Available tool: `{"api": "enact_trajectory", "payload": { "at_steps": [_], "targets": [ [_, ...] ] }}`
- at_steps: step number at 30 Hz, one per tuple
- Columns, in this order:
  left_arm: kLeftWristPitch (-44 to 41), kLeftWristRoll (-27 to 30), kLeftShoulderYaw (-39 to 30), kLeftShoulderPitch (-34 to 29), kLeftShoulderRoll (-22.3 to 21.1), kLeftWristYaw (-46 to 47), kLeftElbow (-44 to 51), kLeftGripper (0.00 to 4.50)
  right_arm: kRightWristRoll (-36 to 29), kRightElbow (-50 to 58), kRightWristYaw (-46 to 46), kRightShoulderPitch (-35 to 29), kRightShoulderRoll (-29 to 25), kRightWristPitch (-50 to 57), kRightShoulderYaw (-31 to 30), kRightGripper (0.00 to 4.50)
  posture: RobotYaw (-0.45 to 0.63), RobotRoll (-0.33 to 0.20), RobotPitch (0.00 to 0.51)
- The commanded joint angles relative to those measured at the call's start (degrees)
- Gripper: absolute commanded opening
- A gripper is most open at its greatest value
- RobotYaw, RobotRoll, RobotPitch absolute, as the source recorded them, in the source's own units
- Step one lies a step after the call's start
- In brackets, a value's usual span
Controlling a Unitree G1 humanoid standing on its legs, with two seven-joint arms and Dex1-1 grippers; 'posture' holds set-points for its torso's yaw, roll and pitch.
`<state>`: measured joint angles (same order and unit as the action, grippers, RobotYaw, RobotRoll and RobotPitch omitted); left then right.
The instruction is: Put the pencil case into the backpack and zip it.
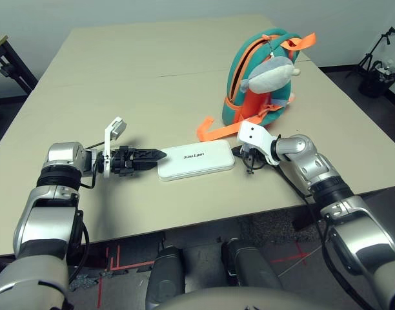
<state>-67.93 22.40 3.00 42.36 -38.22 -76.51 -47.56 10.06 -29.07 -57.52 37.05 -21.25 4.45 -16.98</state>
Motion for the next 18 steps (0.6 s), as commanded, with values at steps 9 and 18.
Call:
{"api": "enact_trajectory", "payload": {
  "at_steps": [9,18],
  "targets": [
    [-2.74,-0.59,2.48,-2.48,-2.18,0.25,1.63,4.5,-0.95,0.19,-3.34,0.57,-2.49,-2.27,-0.96,0.05,-0.07,0.0,0.079],
    [-4.16,0.48,2.06,-3.93,-3.8,0.81,4.11,4.5,0.0,-2.94,-2.6,1.82,-3.82,-3.8,-0.69,0.05,-0.06,0.0,0.075]
  ]
}}
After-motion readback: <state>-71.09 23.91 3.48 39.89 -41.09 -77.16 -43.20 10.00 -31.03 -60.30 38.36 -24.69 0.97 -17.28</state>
